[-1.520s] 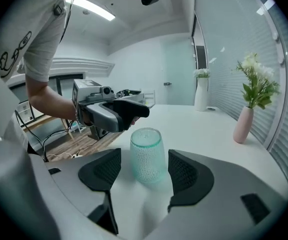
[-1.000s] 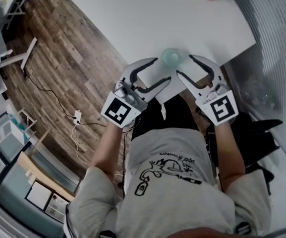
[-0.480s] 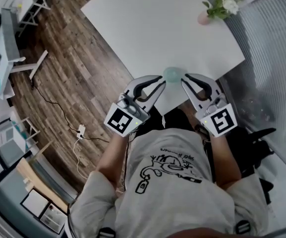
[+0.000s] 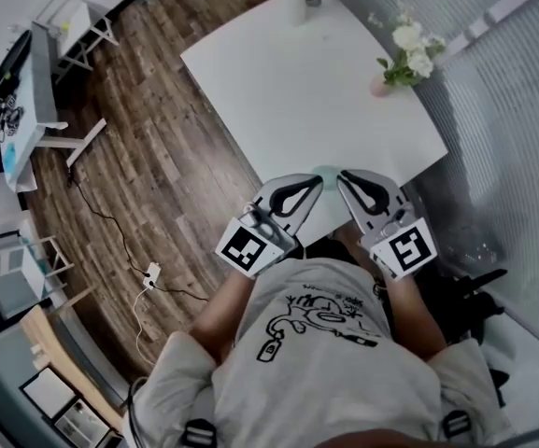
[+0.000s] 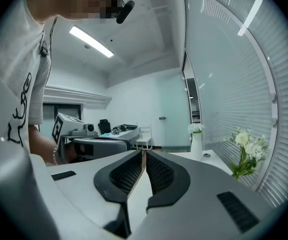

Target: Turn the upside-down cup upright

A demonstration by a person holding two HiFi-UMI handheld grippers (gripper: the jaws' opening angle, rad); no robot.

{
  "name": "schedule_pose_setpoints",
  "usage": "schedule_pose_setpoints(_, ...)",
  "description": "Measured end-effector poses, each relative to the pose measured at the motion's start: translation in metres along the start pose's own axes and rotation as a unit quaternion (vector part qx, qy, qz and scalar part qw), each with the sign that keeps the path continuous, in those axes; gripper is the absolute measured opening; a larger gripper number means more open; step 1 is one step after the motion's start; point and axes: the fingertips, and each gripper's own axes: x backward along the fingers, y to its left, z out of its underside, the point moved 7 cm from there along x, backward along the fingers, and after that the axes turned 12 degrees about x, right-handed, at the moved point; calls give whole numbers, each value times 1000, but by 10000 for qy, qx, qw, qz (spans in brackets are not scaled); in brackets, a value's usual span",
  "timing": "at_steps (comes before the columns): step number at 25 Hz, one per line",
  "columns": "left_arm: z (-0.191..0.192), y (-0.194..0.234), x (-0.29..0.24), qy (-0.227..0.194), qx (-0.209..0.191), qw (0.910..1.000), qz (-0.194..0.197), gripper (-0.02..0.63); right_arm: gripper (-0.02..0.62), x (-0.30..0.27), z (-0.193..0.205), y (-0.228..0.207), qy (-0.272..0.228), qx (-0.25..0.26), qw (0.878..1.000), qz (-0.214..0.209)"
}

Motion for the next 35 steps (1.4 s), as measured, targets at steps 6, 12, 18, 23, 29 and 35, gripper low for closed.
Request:
schedule_pose_setpoints(6, -15, -5, 0, -96, -54, 9999, -86, 3, 48, 3, -16, -2, -69, -12, 10000, 59)
schedule_pose_setpoints(12, -28, -9, -1, -246, -63, 9996, -106, 2, 41, 7, -30, -11, -259, 73, 9994, 229)
schedule_pose_setpoints(18, -35, -10, -2, -264, -101, 9994, -206, 2, 41, 7, -39, -13, -294, 146, 9993, 196)
schedule_pose_setpoints(23, -39, -12, -2, -326, -120, 9991, -229, 3, 40, 8, -42, -10, -290, 117, 9994, 146)
schedule_pose_setpoints(29, -45, -13, 5, -275, -134, 9991, -284, 3, 40, 6, -47, -2, -289, 131, 9994, 128)
schedule_pose_setpoints(35, -39, -15, 7, -345, -102, 9991, -210, 3, 41, 9, -44, 0, -287, 117, 9994, 144)
